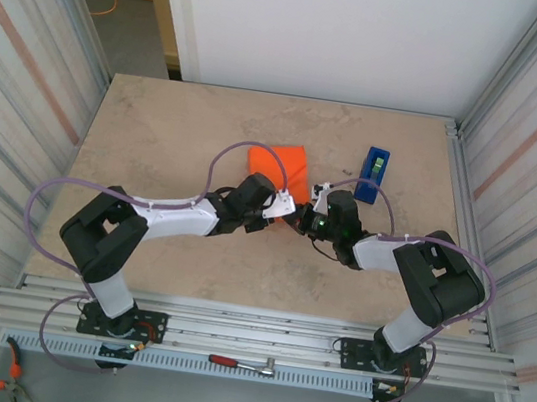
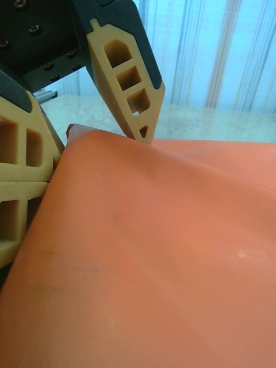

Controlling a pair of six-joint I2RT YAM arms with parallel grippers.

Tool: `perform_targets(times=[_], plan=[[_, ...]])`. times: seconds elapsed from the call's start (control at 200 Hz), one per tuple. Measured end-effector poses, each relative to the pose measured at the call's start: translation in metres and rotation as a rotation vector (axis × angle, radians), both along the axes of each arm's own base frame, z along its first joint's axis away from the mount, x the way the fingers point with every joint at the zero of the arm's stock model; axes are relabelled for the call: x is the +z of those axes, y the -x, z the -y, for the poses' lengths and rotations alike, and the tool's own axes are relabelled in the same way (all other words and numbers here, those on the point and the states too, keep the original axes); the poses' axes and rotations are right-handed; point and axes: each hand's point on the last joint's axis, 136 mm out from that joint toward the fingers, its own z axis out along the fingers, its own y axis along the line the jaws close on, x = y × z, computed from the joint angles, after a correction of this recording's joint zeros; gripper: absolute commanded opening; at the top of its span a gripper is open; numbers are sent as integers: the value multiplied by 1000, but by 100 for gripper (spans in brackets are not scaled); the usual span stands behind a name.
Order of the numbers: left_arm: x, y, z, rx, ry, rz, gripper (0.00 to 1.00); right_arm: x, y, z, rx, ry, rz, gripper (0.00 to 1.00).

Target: Wrap the gift box in paper

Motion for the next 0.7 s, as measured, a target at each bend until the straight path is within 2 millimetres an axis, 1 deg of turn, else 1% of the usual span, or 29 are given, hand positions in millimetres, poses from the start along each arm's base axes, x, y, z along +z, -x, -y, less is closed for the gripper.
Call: perform_targets(times=[0.17,0.336,0.556,0.701], plan=[[4,0,-9,10,27,-29,47,2,-2,-1,-1,-2,4,0],[11,-5,-17,35,57,-35,49,4,-3,-2,-2,-4,9,0],[23,-3,-19,44,103,-33,51,8,-6,-3,-2,-8,15,0],[30,-3,-22,57,136,-27,54,10,-7,-4,-2,-10,18,0]])
